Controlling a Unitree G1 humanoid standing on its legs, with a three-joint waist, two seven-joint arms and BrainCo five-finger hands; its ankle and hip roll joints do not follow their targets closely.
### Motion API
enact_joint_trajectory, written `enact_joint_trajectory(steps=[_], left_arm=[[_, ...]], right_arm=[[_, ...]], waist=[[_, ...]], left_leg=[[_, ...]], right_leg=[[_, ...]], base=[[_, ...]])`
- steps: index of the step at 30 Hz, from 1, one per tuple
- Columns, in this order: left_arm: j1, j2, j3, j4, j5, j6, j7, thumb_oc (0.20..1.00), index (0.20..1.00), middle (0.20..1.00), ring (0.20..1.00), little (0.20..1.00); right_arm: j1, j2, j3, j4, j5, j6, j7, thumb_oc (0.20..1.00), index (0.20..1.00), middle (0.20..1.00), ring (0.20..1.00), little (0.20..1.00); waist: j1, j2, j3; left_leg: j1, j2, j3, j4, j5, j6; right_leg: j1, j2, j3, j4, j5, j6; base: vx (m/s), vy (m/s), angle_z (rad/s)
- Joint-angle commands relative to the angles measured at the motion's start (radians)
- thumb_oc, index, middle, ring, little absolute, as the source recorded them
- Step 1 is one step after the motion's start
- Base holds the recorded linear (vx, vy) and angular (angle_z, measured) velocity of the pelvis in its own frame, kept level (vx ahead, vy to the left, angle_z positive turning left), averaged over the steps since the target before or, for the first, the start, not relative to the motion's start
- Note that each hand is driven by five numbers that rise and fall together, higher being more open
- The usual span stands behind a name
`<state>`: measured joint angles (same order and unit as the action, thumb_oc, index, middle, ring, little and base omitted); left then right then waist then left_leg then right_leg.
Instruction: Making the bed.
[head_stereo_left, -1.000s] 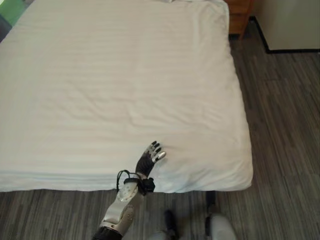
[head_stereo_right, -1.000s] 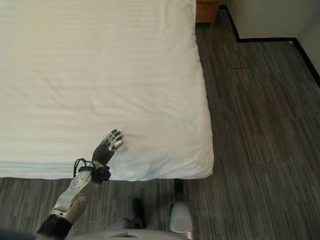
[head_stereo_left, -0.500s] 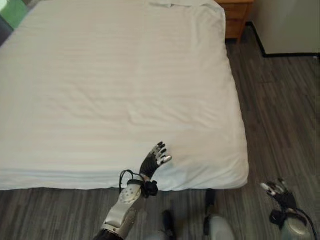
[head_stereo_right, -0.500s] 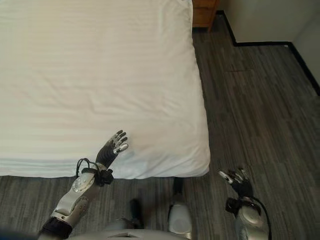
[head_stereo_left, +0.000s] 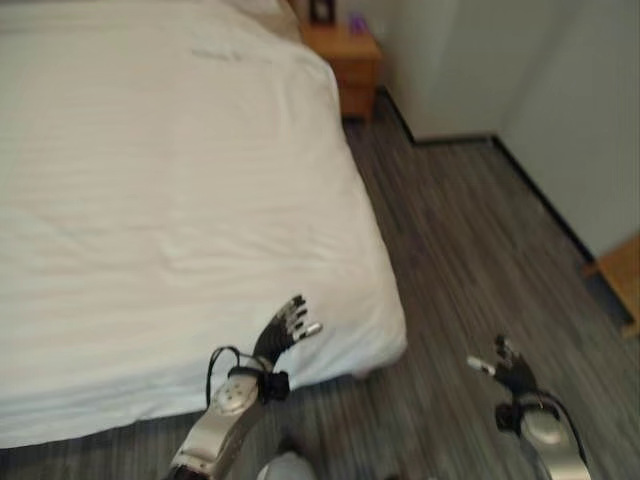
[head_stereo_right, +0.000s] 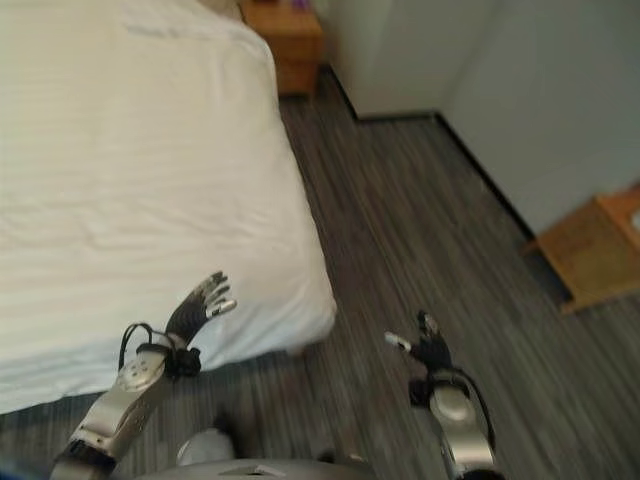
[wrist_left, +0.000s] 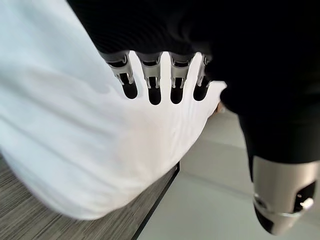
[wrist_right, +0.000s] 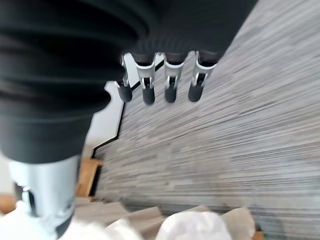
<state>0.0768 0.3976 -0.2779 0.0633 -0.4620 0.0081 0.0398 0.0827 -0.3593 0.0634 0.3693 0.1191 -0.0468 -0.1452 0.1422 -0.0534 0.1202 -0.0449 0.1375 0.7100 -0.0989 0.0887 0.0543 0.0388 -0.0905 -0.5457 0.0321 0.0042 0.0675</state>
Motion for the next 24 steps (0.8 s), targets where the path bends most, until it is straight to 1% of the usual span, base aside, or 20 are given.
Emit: enact_joint_trajectory(steps=[1, 2, 4, 5, 6, 7, 8, 9, 10, 11, 13, 14, 16, 17, 18, 19, 20, 21, 23, 24], left_arm=[[-0.071, -0.018, -0.018, -0.055, 0.044, -0.025, 0.004, 1.0, 1.0, 1.0, 1.0, 1.0], [-0.074, -0.023, -0.018, -0.049, 0.043, -0.029, 0.003, 1.0, 1.0, 1.0, 1.0, 1.0], [-0.059, -0.045, -0.041, -0.024, 0.021, -0.043, 0.011, 1.0, 1.0, 1.0, 1.0, 1.0], [-0.054, -0.065, -0.058, -0.03, -0.006, -0.061, 0.015, 1.0, 1.0, 1.0, 1.0, 1.0], [-0.047, -0.068, -0.077, -0.038, -0.02, -0.056, -0.003, 1.0, 1.0, 1.0, 1.0, 1.0], [-0.054, -0.066, -0.089, -0.039, -0.035, -0.051, -0.012, 1.0, 1.0, 1.0, 1.0, 1.0], [-0.055, -0.068, -0.09, -0.042, -0.051, -0.045, -0.014, 1.0, 1.0, 1.0, 1.0, 1.0], [-0.064, -0.074, -0.106, -0.038, -0.07, -0.042, -0.007, 1.0, 1.0, 1.0, 1.0, 1.0], [-0.073, -0.086, -0.12, -0.032, -0.065, -0.043, -0.001, 1.0, 1.0, 1.0, 1.0, 1.0], [-0.074, -0.089, -0.122, -0.034, -0.068, -0.043, 0.0, 1.0, 1.0, 1.0, 1.0, 1.0], [-0.081, -0.108, -0.132, -0.023, -0.071, -0.038, 0.011, 1.0, 1.0, 1.0, 1.0, 1.0], [-0.084, -0.126, -0.132, -0.006, -0.06, -0.041, 0.021, 1.0, 1.0, 1.0, 1.0, 1.0], [-0.071, -0.138, -0.124, 0.004, -0.053, -0.043, 0.03, 1.0, 1.0, 1.0, 1.0, 1.0], [-0.073, -0.132, -0.132, 0.011, -0.049, -0.044, 0.036, 1.0, 1.0, 1.0, 1.0, 1.0], [-0.078, -0.126, -0.137, 0.013, -0.042, -0.043, 0.034, 1.0, 1.0, 1.0, 1.0, 1.0], [-0.092, -0.119, -0.142, 0.017, -0.035, -0.043, 0.043, 1.0, 1.0, 1.0, 1.0, 1.0], [-0.104, -0.113, -0.143, 0.018, -0.031, -0.04, 0.046, 1.0, 1.0, 1.0, 1.0, 1.0], [-0.12, -0.106, -0.155, 0.024, -0.025, -0.037, 0.057, 1.0, 1.0, 1.0, 1.0, 1.0], [-0.146, -0.101, -0.165, 0.025, -0.015, -0.039, 0.07, 1.0, 1.0, 1.0, 1.0, 1.0], [-0.169, -0.1, -0.164, 0.028, -0.01, -0.039, 0.074, 1.0, 1.0, 1.0, 1.0, 1.0]], right_arm=[[0.019, -0.032, -0.001, -0.053, -0.022, -0.024, 0.004, 1.0, 1.0, 1.0, 1.0, 1.0], [0.008, -0.039, 0.009, -0.067, -0.031, -0.024, 0.004, 1.0, 1.0, 1.0, 1.0, 1.0], [-0.052, -0.031, 0.065, -0.059, -0.069, -0.027, -0.014, 1.0, 1.0, 1.0, 1.0, 1.0], [-0.088, -0.02, 0.114, -0.058, -0.071, -0.032, -0.009, 1.0, 1.0, 1.0, 1.0, 1.0], [-0.114, -0.026, 0.119, -0.048, -0.058, -0.035, -0.009, 1.0, 1.0, 1.0, 1.0, 1.0], [-0.124, -0.033, 0.116, -0.042, -0.055, -0.034, -0.011, 1.0, 1.0, 1.0, 1.0, 1.0], [-0.122, -0.04, 0.114, -0.04, -0.054, -0.032, -0.011, 1.0, 1.0, 1.0, 1.0, 1.0], [-0.129, -0.08, 0.111, -0.057, -0.069, -0.023, -0.012, 1.0, 1.0, 1.0, 1.0, 1.0], [-0.14, -0.085, 0.119, -0.075, -0.065, -0.021, -0.021, 1.0, 1.0, 1.0, 1.0, 1.0], [-0.147, -0.089, 0.12, -0.073, -0.066, -0.021, -0.021, 1.0, 1.0, 1.0, 1.0, 1.0], [-0.164, -0.095, 0.123, -0.068, -0.077, -0.016, -0.029, 1.0, 1.0, 1.0, 1.0, 1.0], [-0.158, -0.093, 0.132, -0.081, -0.097, -0.014, -0.028, 1.0, 1.0, 1.0, 1.0, 1.0], [-0.146, -0.087, 0.136, -0.1, -0.127, -0.009, -0.019, 1.0, 1.0, 1.0, 1.0, 1.0], [-0.115, -0.063, 0.133, -0.108, -0.144, -0.01, -0.02, 1.0, 1.0, 1.0, 1.0, 1.0], [-0.105, -0.055, 0.133, -0.112, -0.149, -0.012, -0.018, 1.0, 1.0, 1.0, 1.0, 1.0], [-0.1, -0.046, 0.134, -0.101, -0.161, -0.011, -0.021, 1.0, 1.0, 1.0, 1.0, 1.0], [-0.092, -0.04, 0.131, -0.095, -0.164, -0.006, -0.021, 1.0, 1.0, 1.0, 1.0, 1.0], [-0.076, -0.033, 0.121, -0.089, -0.163, -0.001, -0.023, 1.0, 1.0, 1.0, 1.0, 1.0], [-0.057, -0.021, 0.113, -0.092, -0.163, 0.001, -0.026, 1.0, 1.0, 1.0, 1.0, 1.0], [-0.031, -0.009, 0.103, -0.099, -0.148, 0.001, -0.025, 1.0, 1.0, 1.0, 1.0, 1.0]], waist=[[0.002, -0.022, 0.048], [0.0, -0.017, 0.068], [0.033, -0.006, 0.117], [0.07, -0.004, 0.136], [0.064, -0.004, 0.133], [0.059, -0.007, 0.138], [0.049, 0.001, 0.13], [0.027, 0.022, 0.144], [0.046, 0.024, 0.163], [0.051, 0.022, 0.163], [0.056, 0.043, 0.147], [0.058, 0.042, 0.135], [0.049, 0.035, 0.112], [0.035, 0.002, 0.103], [0.03, -0.006, 0.101], [0.02, -0.023, 0.105], [0.016, -0.024, 0.104], [-0.023, -0.007, 0.127], [-0.062, 0.02, 0.153], [-0.084, 0.039, 0.175]], left_leg=[[-0.063, 0.119, -0.011, 0.045, 0.153, -0.192], [-0.072, 0.142, -0.02, 0.076, 0.167, -0.212], [-0.128, 0.139, -0.235, 0.176, 0.157, -0.235], [-0.145, 0.022, -0.52, 0.226, 0.071, -0.192], [-0.13, -0.005, -0.565, 0.264, 0.0, -0.166], [-0.141, -0.021, -0.588, 0.347, -0.034, -0.155], [-0.132, -0.012, -0.578, 0.337, -0.033, -0.147], [-0.138, -0.022, -0.608, 0.383, 0.026, -0.147], [-0.216, -0.113, -0.638, 0.389, 0.018, -0.14], [-0.24, -0.122, -0.634, 0.374, 0.009, -0.133], [-0.259, -0.104, -0.569, 0.22, 0.083, -0.146], [-0.234, -0.112, -0.554, 0.127, 0.11, -0.149], [-0.199, -0.118, -0.559, 0.079, 0.087, -0.121], [-0.165, -0.143, -0.546, 0.061, 0.088, -0.088], [-0.15, -0.144, -0.532, 0.054, 0.075, -0.077], [-0.123, -0.16, -0.516, 0.044, 0.05, -0.057], [-0.103, -0.16, -0.507, 0.034, 0.031, -0.042], [-0.026, -0.159, -0.499, 0.012, -0.009, -0.016], [0.02, -0.144, -0.503, 0.012, -0.047, -0.011], [0.044, -0.126, -0.513, 0.012, -0.064, -0.022]], right_leg=[[0.239, -0.04, -0.006, -0.113, -0.085, 0.122], [0.239, -0.026, 0.005, -0.116, -0.098, 0.108], [0.233, -0.028, 0.032, -0.112, -0.118, 0.075], [0.195, -0.034, 0.087, -0.118, -0.079, 0.067], [0.181, -0.028, 0.142, -0.119, -0.074, 0.058], [0.177, -0.024, 0.167, -0.119, -0.078, 0.048], [0.177, -0.013, 0.17, -0.119, -0.083, 0.039], [0.188, 0.011, 0.213, -0.119, -0.093, 0.02], [0.193, 0.012, 0.241, -0.119, -0.096, 0.014], [0.196, 0.016, 0.25, -0.119, -0.102, 0.016], [0.214, 0.051, 0.268, -0.119, -0.13, 0.021], [0.22, 0.053, 0.28, -0.119, -0.134, 0.033], [0.258, 0.04, 0.299, -0.119, -0.161, 0.053], [0.272, 0.014, 0.29, -0.032, -0.15, 0.062], [0.232, 0.006, 0.294, 0.049, -0.138, 0.07], [0.168, -0.01, 0.304, 0.178, -0.076, 0.11], [0.106, -0.022, 0.312, 0.304, -0.01, 0.146], [-0.006, -0.074, 0.299, 0.521, 0.118, 0.194], [-0.094, -0.127, 0.281, 0.6, 0.134, 0.183], [-0.161, -0.16, 0.26, 0.551, 0.102, 0.154]], base=[[-0.42, -0.44, -0.71], [-0.32, -0.397, -0.6], [-0.34, -0.282, -1.63], [-0.33, -0.283, -2.03], [-0.29, -0.323, -2.29], [-0.05, -0.199, -1.58], [0.07, -0.137, -1.05], [0.18, -0.141, -0.36], [0.2, -0.169, -0.23], [0.23, -0.152, -0.66], [0.37, -0.033, -0.71], [0.51, 0.052, 0.31], [0.62, 0.081, -0.13], [0.65, 0.069, -0.9], [0.62, 0.065, -0.51], [0.33, 0.062, -0.35], [0.47, 0.152, -0.6], [0.46, 0.183, -0.55], [0.48, 0.126, -0.14], [0.35, 0.014, 0.3]])
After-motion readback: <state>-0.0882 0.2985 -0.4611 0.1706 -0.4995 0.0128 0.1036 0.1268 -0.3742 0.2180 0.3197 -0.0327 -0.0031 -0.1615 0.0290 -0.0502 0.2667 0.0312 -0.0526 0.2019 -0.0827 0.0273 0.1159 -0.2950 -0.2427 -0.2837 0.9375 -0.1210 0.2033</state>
